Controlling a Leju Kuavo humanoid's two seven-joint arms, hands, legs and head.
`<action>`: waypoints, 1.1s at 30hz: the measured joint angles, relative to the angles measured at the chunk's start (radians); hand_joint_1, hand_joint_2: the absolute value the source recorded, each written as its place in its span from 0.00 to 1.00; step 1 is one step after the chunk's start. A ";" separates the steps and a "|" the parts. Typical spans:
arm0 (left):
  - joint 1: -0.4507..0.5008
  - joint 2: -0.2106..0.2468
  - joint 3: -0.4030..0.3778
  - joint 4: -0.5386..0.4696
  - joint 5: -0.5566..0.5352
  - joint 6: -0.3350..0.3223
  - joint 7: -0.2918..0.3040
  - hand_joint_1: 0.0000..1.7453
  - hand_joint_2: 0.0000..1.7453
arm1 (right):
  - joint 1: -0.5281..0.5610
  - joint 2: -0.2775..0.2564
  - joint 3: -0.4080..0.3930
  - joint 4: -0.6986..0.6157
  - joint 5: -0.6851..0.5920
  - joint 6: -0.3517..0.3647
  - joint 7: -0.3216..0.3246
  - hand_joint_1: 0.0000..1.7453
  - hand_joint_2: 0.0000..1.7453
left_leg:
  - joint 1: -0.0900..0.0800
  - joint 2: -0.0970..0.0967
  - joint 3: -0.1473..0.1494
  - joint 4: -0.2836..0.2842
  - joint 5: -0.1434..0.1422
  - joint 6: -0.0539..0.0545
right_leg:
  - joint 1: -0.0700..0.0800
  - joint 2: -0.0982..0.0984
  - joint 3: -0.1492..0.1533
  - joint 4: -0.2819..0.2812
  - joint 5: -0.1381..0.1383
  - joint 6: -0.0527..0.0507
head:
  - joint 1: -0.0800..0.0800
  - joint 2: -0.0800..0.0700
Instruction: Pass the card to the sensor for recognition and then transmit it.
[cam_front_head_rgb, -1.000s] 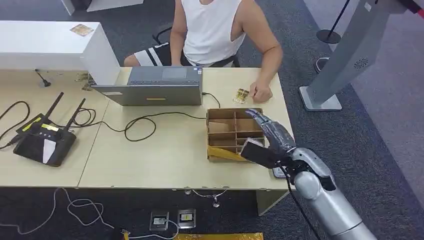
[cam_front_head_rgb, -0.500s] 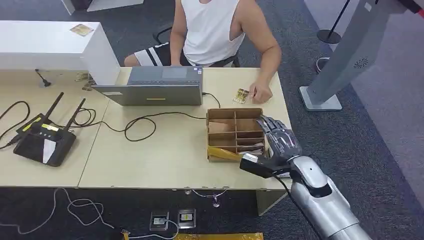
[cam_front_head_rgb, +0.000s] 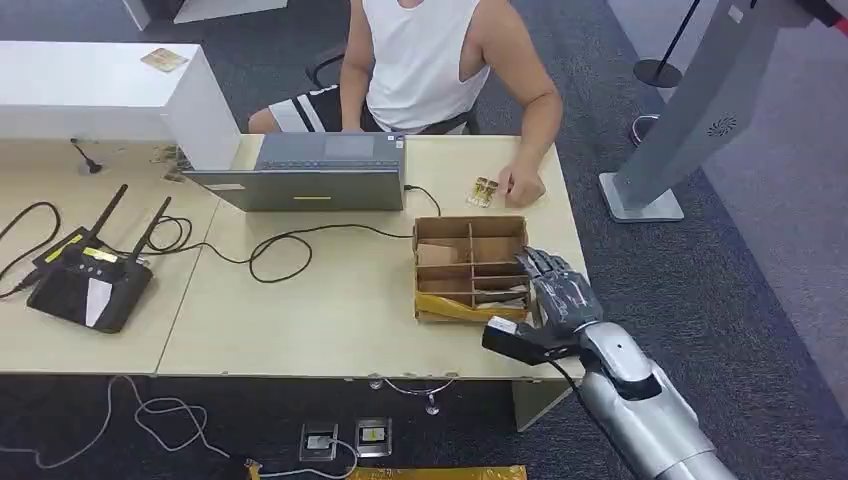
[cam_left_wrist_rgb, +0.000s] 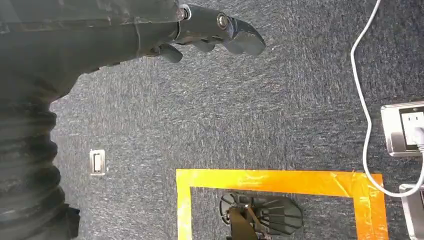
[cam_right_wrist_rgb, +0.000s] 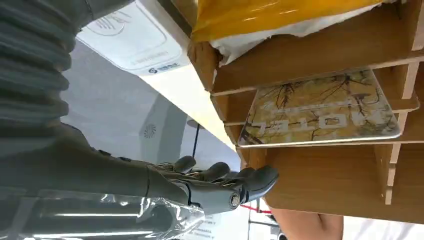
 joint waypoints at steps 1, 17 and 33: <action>0.000 0.000 0.000 0.000 -0.001 0.000 0.000 0.00 1.00 | 0.000 0.001 0.000 0.002 -0.005 0.000 -0.005 0.00 1.00 | 0.000 0.000 0.000 0.000 0.000 0.000 | 0.000 0.000 0.000 0.000 0.000 0.000 | 0.000 0.000; 0.000 -0.002 0.000 0.000 -0.011 -0.001 -0.014 0.00 1.00 | 0.000 0.022 -0.002 0.008 -0.072 -0.066 -0.076 0.00 1.00 | 0.000 0.000 0.000 0.000 0.000 0.000 | 0.000 0.000 0.000 0.000 0.000 0.000 | 0.000 0.000; 0.000 -0.005 -0.001 0.000 -0.018 -0.009 -0.014 0.00 1.00 | -0.001 0.061 0.000 0.008 -0.103 -0.080 -0.094 0.00 1.00 | 0.000 0.000 0.000 0.000 0.000 0.000 | 0.000 0.000 0.000 0.000 0.000 0.000 | 0.000 0.000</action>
